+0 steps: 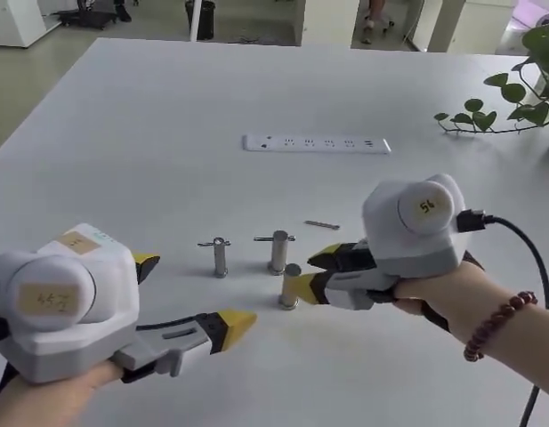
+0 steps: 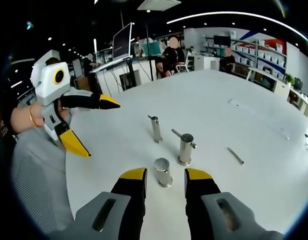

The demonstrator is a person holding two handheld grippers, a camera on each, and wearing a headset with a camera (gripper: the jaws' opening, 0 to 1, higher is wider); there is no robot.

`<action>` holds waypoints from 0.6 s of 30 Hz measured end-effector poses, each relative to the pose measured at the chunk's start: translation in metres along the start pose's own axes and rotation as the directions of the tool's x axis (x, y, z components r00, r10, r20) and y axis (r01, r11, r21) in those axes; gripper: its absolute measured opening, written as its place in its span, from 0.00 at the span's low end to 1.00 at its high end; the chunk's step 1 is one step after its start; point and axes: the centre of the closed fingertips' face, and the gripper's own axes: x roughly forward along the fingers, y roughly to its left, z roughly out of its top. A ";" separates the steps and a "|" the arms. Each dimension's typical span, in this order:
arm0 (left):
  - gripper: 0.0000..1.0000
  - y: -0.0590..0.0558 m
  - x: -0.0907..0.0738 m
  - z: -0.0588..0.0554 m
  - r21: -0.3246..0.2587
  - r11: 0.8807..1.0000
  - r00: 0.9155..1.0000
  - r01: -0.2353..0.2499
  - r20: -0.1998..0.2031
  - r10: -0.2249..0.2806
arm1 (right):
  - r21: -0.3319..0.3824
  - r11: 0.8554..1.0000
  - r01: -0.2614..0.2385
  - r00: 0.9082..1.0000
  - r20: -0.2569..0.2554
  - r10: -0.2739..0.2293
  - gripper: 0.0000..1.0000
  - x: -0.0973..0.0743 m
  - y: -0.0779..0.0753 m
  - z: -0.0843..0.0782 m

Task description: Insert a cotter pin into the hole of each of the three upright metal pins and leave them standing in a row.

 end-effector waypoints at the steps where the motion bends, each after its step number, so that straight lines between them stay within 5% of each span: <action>1: 0.79 0.000 0.000 0.000 -0.001 1.000 1.000 -0.002 0.000 0.002 | 0.018 1.000 0.001 1.000 -0.006 -0.001 0.27 -0.003 -0.002 0.000; 18: 0.79 0.002 0.001 -0.001 -0.001 1.000 1.000 -0.007 -0.002 0.007 | 0.061 0.996 0.070 0.997 -0.031 -0.068 0.24 -0.020 -0.047 0.005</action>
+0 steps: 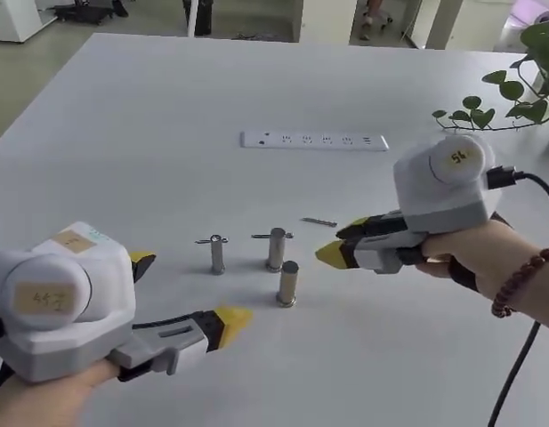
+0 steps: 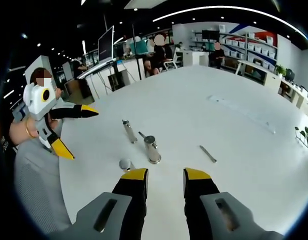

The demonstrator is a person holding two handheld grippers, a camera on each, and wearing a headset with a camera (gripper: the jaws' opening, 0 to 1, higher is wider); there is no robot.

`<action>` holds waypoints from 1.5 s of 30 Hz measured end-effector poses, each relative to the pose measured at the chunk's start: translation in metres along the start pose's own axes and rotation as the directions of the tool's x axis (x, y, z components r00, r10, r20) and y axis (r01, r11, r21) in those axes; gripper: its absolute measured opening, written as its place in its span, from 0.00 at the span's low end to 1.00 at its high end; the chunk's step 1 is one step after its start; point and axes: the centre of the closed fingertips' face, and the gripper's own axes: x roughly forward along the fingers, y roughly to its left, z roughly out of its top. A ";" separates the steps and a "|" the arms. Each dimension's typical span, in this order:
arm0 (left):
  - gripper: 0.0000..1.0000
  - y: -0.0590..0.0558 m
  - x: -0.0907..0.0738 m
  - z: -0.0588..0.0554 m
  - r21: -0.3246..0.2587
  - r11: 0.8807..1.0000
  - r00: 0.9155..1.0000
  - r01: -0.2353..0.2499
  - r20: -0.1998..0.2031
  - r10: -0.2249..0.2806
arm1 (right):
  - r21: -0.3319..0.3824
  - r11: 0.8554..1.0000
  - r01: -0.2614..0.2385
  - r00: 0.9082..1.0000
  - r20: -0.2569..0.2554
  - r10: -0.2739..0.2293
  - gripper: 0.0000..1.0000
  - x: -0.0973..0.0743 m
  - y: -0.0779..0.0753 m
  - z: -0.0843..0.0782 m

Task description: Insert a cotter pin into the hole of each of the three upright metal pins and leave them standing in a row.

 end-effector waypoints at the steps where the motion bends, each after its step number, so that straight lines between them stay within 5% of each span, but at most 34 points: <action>1: 0.79 0.000 0.000 0.000 0.002 1.000 1.000 -0.002 0.001 0.002 | 0.003 1.000 0.008 1.000 0.010 -0.009 0.22 0.000 -0.005 0.003; 16: 0.78 0.007 0.000 -0.005 0.000 1.000 1.000 -0.012 -0.001 0.012 | -0.052 0.997 0.065 0.995 -0.067 -0.068 0.18 0.025 -0.056 0.004; 34: 0.77 0.005 0.003 -0.013 0.006 1.000 1.000 0.004 -0.015 -0.004 | -0.068 0.996 0.059 0.982 -0.174 -0.070 0.09 0.069 -0.086 -0.009; 45: 0.76 0.007 0.004 -0.016 -0.006 1.000 1.000 0.004 -0.021 -0.004 | -0.048 0.997 0.065 0.976 -0.206 -0.074 0.05 0.076 -0.096 -0.016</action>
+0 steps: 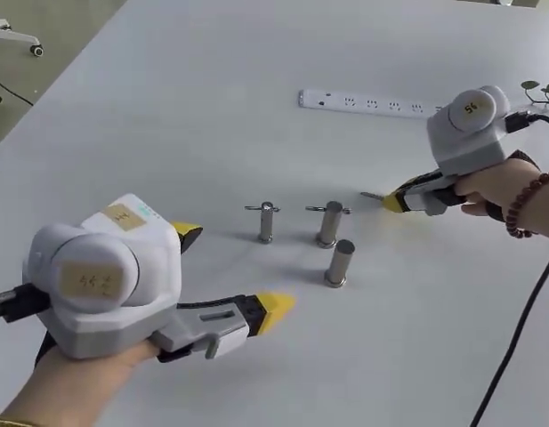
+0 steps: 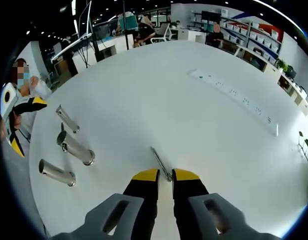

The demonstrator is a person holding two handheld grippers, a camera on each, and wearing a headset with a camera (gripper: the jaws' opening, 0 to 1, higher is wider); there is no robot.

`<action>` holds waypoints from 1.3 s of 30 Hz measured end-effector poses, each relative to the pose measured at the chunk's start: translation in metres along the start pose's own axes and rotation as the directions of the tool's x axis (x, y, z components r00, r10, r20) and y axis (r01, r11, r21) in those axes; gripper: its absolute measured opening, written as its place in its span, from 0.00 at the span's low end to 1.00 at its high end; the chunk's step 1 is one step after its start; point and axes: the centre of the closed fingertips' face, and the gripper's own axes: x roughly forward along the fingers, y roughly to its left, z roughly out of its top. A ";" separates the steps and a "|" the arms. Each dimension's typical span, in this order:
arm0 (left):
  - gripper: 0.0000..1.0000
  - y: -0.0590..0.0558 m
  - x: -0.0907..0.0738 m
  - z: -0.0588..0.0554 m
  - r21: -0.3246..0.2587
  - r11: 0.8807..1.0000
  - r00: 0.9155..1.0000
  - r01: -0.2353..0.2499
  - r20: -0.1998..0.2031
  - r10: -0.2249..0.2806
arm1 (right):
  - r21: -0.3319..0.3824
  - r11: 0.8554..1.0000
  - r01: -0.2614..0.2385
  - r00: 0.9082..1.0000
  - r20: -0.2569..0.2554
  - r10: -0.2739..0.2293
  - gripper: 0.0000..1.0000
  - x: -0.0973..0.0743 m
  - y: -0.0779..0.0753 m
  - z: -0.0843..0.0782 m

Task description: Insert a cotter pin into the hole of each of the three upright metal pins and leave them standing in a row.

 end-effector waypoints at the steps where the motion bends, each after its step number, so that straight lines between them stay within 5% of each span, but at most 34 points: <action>1: 0.76 0.001 0.000 0.000 -0.001 1.000 1.000 -0.001 0.001 0.001 | 0.002 1.000 0.001 1.000 -0.001 -0.001 0.04 0.000 -0.001 0.001; 22: 0.77 -0.001 -0.002 0.004 -0.005 1.000 1.000 0.003 0.004 -0.003 | -0.191 0.981 0.005 0.994 -0.108 -0.026 0.00 0.000 0.002 -0.002; 34: 0.76 0.003 -0.006 0.020 0.001 1.000 0.999 0.023 0.026 -0.023 | -0.291 0.956 0.014 0.996 -0.076 -0.037 0.00 -0.006 0.004 0.005; 39: 0.74 0.003 -0.008 0.022 0.009 1.000 0.999 0.028 0.017 -0.029 | -0.370 0.929 0.013 0.999 -0.026 -0.024 0.00 -0.024 0.024 0.019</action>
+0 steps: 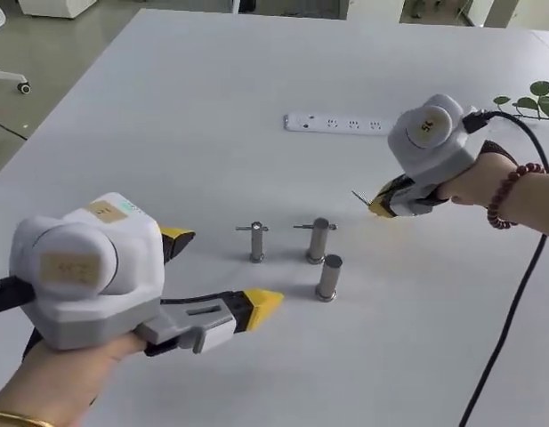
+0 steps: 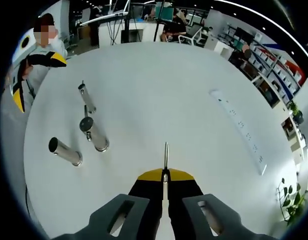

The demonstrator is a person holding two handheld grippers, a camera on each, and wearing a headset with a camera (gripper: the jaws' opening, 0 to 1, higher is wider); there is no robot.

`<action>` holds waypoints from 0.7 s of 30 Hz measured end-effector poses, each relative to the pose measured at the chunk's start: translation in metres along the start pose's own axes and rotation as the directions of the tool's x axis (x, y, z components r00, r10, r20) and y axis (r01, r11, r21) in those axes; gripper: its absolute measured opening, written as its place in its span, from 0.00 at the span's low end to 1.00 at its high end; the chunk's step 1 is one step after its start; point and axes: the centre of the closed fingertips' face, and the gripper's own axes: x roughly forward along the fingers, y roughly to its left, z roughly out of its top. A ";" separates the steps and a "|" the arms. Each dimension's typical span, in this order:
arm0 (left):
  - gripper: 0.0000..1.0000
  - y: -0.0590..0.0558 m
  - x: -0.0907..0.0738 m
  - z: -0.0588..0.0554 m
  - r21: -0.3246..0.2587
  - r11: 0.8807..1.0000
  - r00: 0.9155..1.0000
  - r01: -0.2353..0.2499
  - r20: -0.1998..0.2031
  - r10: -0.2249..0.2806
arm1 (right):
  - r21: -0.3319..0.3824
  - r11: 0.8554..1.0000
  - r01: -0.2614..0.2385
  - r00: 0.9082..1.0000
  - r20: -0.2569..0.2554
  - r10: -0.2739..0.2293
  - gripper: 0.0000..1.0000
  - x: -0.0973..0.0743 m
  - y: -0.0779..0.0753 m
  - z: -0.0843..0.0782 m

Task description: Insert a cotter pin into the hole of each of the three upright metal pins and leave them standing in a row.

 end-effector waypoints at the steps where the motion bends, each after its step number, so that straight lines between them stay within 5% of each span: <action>1: 0.73 0.000 0.000 0.001 -0.001 1.000 1.000 0.003 0.001 -0.003 | -0.019 1.000 -0.003 1.000 0.006 0.003 0.00 -0.004 0.004 0.004; 8: 0.67 0.000 0.001 0.010 -0.010 1.000 1.000 0.024 0.010 -0.024 | -0.115 0.993 -0.015 0.999 0.048 0.021 0.00 -0.020 0.018 0.023; 21: 0.53 -0.008 0.006 0.024 -0.106 0.989 0.995 0.102 0.022 -0.100 | -0.247 0.968 -0.055 0.990 0.114 0.085 0.00 -0.047 0.066 0.049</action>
